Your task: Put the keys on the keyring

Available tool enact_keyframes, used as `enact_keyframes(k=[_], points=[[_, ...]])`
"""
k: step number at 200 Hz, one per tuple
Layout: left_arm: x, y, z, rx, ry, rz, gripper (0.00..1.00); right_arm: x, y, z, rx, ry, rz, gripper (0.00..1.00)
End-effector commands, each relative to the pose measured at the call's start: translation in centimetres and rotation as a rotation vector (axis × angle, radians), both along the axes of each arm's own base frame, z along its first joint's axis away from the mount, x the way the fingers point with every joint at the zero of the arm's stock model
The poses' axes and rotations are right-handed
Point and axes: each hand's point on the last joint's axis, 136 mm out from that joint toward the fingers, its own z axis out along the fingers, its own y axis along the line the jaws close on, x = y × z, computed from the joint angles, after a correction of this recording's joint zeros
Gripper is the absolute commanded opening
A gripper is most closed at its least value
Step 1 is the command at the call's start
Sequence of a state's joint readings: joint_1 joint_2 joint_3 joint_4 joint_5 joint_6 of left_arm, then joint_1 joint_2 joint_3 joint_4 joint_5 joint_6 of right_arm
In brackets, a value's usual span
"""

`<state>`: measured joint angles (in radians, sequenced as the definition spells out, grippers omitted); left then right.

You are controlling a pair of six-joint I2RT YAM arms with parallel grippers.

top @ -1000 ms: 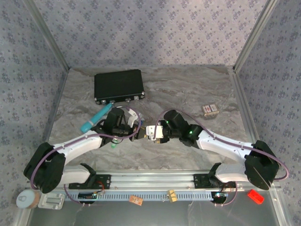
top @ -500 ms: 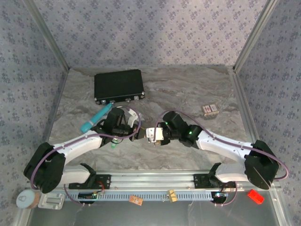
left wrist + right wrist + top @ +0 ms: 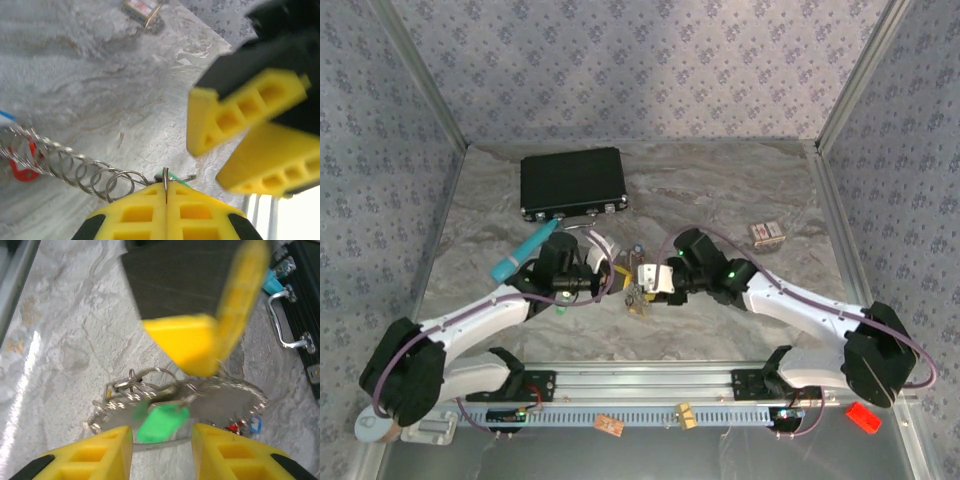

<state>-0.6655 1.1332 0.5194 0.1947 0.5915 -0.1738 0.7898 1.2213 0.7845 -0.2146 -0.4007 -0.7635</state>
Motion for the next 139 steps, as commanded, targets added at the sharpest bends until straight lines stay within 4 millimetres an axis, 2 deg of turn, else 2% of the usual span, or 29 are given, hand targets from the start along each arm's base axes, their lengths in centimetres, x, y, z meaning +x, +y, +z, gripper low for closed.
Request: enact_keyframes(k=[1,24,50,90,120,139], points=[[-0.6,-0.4,1.8,-0.021,-0.282,-0.071,0.0,-0.6,-0.6,3.4,0.136,0.178,-0.036,0.36],[-1.0,-0.7,1.9,-0.01,-0.424,-0.104,0.0,0.9,-1.2,3.8,0.208,0.23,-0.133,0.3],[-1.2,-1.0,2.3,-0.013,-0.519,-0.122,0.0,1.9,-0.7,4.2,0.261,0.247,-0.174,0.22],[-1.5,-1.1,3.1,-0.037,-0.577,-0.128,0.0,1.3,0.0,2.9,0.247,0.297,-0.123,0.22],[-1.7,-0.9,3.0,-0.035,-0.577,-0.125,0.0,1.6,0.0,2.0,0.229,0.303,-0.133,0.22],[-1.3,-0.7,2.9,-0.022,-0.561,-0.101,0.0,0.9,0.1,1.6,0.209,0.303,-0.113,0.22]])
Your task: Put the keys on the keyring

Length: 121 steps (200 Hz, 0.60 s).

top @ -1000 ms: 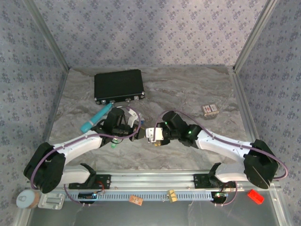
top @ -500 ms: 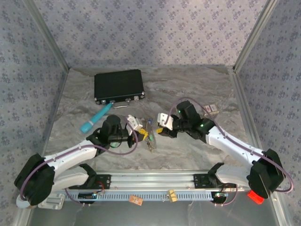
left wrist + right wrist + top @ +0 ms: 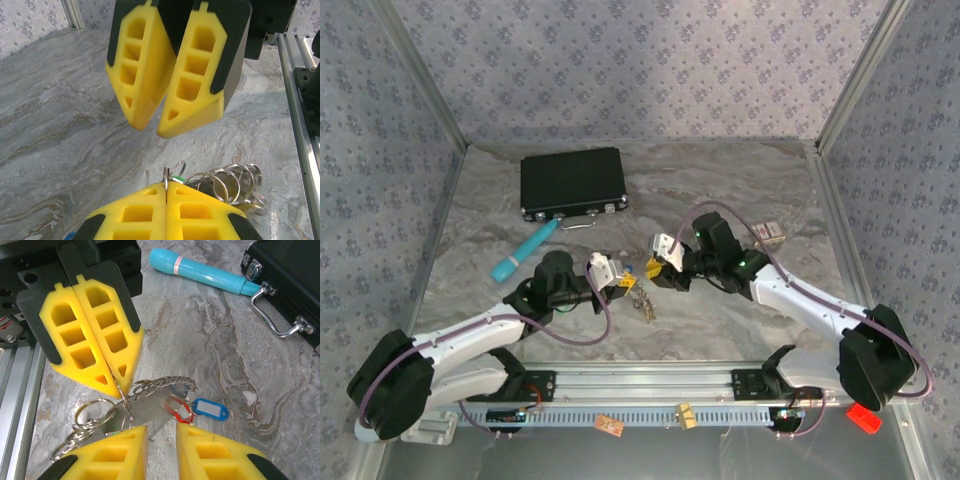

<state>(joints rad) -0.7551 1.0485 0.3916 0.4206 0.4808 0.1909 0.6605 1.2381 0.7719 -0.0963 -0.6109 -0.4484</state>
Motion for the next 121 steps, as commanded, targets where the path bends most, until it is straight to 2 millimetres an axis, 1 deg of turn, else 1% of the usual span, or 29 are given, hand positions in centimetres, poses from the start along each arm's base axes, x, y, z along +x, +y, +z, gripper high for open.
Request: enact_keyframes(k=[1,40,59,79,110,121], points=[[0.1,-0.2,1.6,-0.04,-0.062,0.002,0.0,-1.0,0.3,-0.5,-0.002,0.022,0.034,0.22],[0.3,-0.1,1.6,-0.048,-0.039,0.02,0.0,-1.6,0.6,-1.2,-0.029,0.012,0.044,0.22],[0.5,0.0,1.4,-0.043,-0.027,0.04,0.0,-1.7,0.7,-1.2,-0.03,0.005,0.04,0.25],[0.6,0.0,1.4,-0.047,-0.01,0.049,0.0,-1.5,0.7,-1.6,-0.047,-0.014,0.021,0.28],[0.6,0.0,1.2,-0.051,0.011,0.052,0.0,-1.0,0.8,-2.1,-0.073,-0.033,-0.009,0.27],[0.6,0.0,1.2,-0.052,0.015,0.052,0.0,-0.9,1.0,-1.9,-0.065,-0.039,-0.01,0.26]])
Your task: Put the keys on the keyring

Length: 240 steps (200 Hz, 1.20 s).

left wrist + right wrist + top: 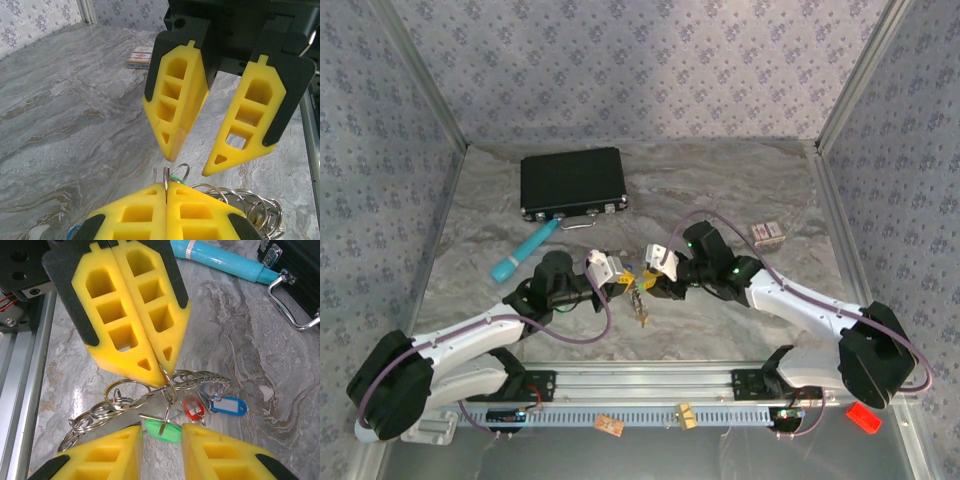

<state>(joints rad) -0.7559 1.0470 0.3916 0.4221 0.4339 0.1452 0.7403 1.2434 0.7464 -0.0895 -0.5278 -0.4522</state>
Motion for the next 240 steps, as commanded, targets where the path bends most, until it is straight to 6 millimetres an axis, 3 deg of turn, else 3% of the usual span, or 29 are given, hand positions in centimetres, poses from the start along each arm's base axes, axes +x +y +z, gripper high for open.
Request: enact_keyframes(k=[1,29,62,104,132,151,164,204,240], points=[[-0.2,-0.2,1.2,-0.045,-0.015,-0.004,0.0,0.5,0.1,-0.3,-0.01,-0.022,-0.025,0.26],[-0.1,-0.2,1.2,-0.046,-0.005,0.002,0.0,0.5,0.3,0.0,-0.002,-0.033,-0.024,0.22],[0.2,-0.3,1.3,-0.053,0.011,0.02,0.0,0.3,0.4,-0.1,-0.009,-0.031,-0.012,0.08],[0.8,-0.3,1.3,-0.051,0.045,0.054,0.0,-0.7,1.1,-0.1,-0.027,-0.045,0.036,0.0],[1.1,-0.3,1.2,-0.057,0.058,0.069,0.0,-1.5,1.7,-0.4,-0.067,-0.063,0.077,0.0],[1.1,-0.4,1.1,-0.062,0.059,0.064,0.0,-1.5,1.6,-0.2,-0.066,-0.067,0.075,0.16],[0.9,-0.5,1.3,-0.072,0.051,0.057,0.0,-1.2,1.1,0.2,-0.048,-0.069,0.053,0.21],[0.0,-0.7,1.8,-0.101,-0.003,-0.002,0.0,-0.1,-1.3,1.6,0.069,0.027,0.006,0.23],[-0.6,-0.9,1.7,-0.106,-0.024,-0.047,0.0,0.3,-0.8,2.0,0.134,0.091,0.013,0.23]])
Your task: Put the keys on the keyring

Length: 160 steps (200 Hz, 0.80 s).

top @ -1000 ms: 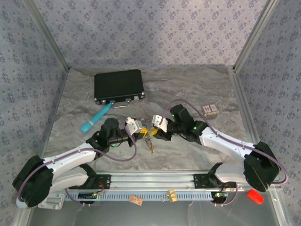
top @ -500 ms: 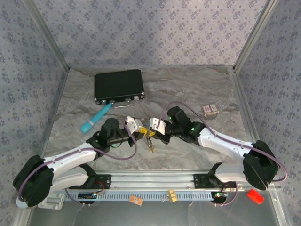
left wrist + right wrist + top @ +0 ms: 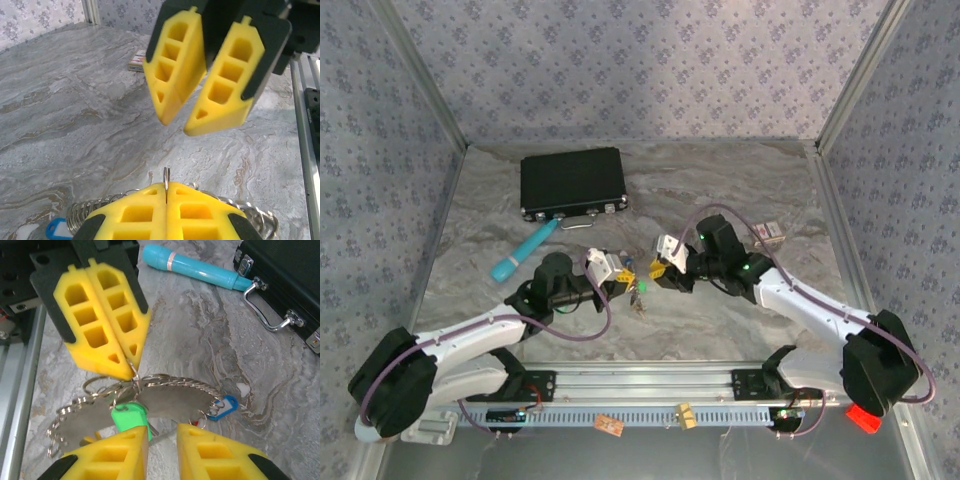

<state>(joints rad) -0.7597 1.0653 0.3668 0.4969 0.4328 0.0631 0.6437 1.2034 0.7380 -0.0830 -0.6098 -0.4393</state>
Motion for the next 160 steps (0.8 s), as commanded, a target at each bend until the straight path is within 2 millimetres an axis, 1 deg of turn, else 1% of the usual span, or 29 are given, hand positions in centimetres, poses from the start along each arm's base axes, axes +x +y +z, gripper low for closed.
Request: enact_keyframes(k=[1,39,77,119,160], points=[[-0.6,-0.7,1.8,-0.059,-0.078,-0.063,0.0,-1.1,0.9,0.4,0.073,0.074,0.052,0.23],[-0.9,-0.7,1.9,-0.066,-0.088,-0.074,0.0,-0.8,1.9,0.3,0.093,0.088,0.069,0.23],[-0.9,-0.7,2.1,-0.068,-0.094,-0.075,0.0,-1.2,2.6,-0.1,0.101,0.11,0.102,0.24],[-1.0,-0.8,2.2,-0.072,-0.094,-0.083,0.0,-1.1,2.8,-0.4,0.097,0.113,0.104,0.24],[-1.2,-0.8,2.3,-0.079,-0.096,-0.096,0.0,-0.9,3.1,-0.6,0.093,0.117,0.11,0.22]])
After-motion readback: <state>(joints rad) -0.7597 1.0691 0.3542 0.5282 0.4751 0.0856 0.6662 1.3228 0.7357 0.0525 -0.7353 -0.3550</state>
